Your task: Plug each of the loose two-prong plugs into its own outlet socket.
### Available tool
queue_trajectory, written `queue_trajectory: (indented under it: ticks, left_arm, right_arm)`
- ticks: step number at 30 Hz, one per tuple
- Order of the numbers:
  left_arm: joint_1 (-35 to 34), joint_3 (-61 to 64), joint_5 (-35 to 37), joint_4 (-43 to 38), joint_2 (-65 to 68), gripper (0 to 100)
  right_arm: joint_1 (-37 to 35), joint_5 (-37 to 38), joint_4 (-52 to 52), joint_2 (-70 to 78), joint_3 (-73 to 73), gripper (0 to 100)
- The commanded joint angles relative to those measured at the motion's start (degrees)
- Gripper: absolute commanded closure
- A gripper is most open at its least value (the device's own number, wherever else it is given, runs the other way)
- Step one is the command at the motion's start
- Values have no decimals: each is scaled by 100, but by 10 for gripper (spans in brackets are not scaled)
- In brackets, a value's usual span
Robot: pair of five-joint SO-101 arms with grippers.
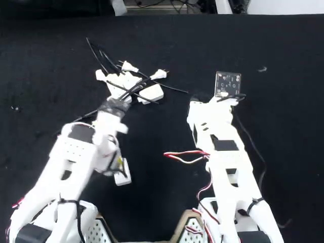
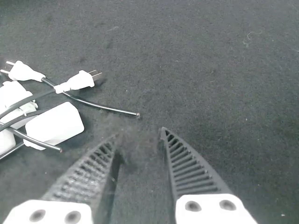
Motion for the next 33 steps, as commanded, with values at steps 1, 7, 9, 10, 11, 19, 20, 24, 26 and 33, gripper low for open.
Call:
queue_trajectory:
  ticks: [1, 7, 9, 10, 11, 19, 20, 24, 26, 33]
  left_arm:
    - [268, 418, 132, -484, -123, 797]
    - [-488, 1042, -290, -1626, -79, 796]
    - [-936, 1103, -457, -1899, -79, 796]
    - [-1156, 1112, -563, -1960, -79, 796]
    - [-1341, 1112, -677, -1969, -79, 796]
    - [-1842, 1103, -941, -1960, -123, 796]
    - [-1842, 1103, -941, -1960, -141, 796]
    - [-1921, 831, -932, -1846, -149, 797]
    - [-1956, 426, -897, -1451, -149, 797]
    - [-1701, -1314, -308, 431, -149, 796]
  right_arm:
    - [-62, -9, -132, -13, -110, 881]
    - [-62, -9, -132, -13, -110, 881]
    - [-62, -9, -132, -13, -110, 881]
    - [-62, -9, -132, -13, -110, 881]
    - [-62, -9, -132, -13, -110, 881]
    - [-62, -9, -132, -13, -119, 881]
    - [-62, -9, -132, -13, -110, 881]
    - [-62, -9, -132, -13, -110, 881]
    - [-62, -9, -132, -13, -110, 881]
    - [-70, -9, -132, -13, -119, 881]
